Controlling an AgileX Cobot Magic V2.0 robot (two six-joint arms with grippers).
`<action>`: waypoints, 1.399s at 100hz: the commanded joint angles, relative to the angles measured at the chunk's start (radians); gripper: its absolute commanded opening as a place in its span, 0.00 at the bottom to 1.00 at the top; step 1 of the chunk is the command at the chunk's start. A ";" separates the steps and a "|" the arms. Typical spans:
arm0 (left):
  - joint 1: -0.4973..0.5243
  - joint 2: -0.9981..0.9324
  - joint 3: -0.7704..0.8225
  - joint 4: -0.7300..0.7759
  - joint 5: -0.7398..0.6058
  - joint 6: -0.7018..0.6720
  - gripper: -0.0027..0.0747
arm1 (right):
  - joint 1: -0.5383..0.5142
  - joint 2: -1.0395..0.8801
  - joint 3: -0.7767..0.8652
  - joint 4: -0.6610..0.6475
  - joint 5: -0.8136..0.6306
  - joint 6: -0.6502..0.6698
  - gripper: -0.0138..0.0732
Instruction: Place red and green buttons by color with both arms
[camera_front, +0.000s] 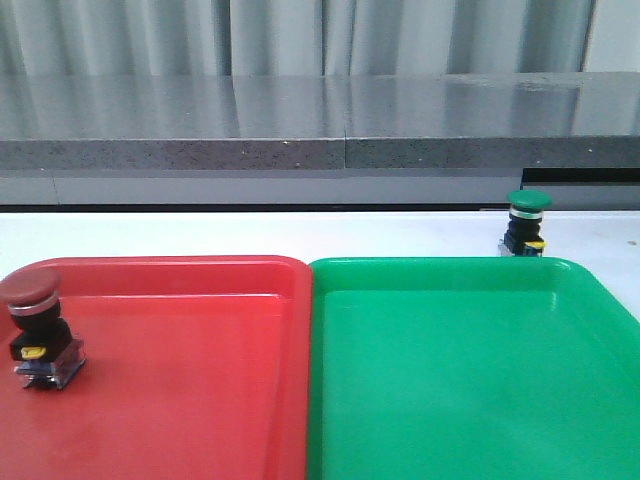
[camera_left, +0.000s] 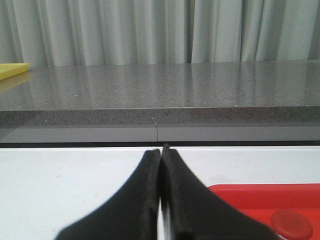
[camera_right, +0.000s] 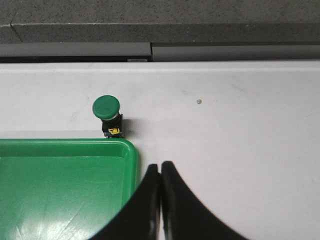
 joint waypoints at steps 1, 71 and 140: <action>-0.002 -0.032 0.011 -0.009 -0.080 -0.011 0.01 | 0.023 0.078 -0.092 0.007 -0.035 -0.006 0.28; -0.002 -0.032 0.011 -0.009 -0.080 -0.011 0.01 | 0.138 0.715 -0.577 0.011 0.149 0.058 0.90; -0.002 -0.032 0.011 -0.009 -0.080 -0.011 0.01 | 0.156 1.052 -0.815 0.031 0.336 0.058 0.90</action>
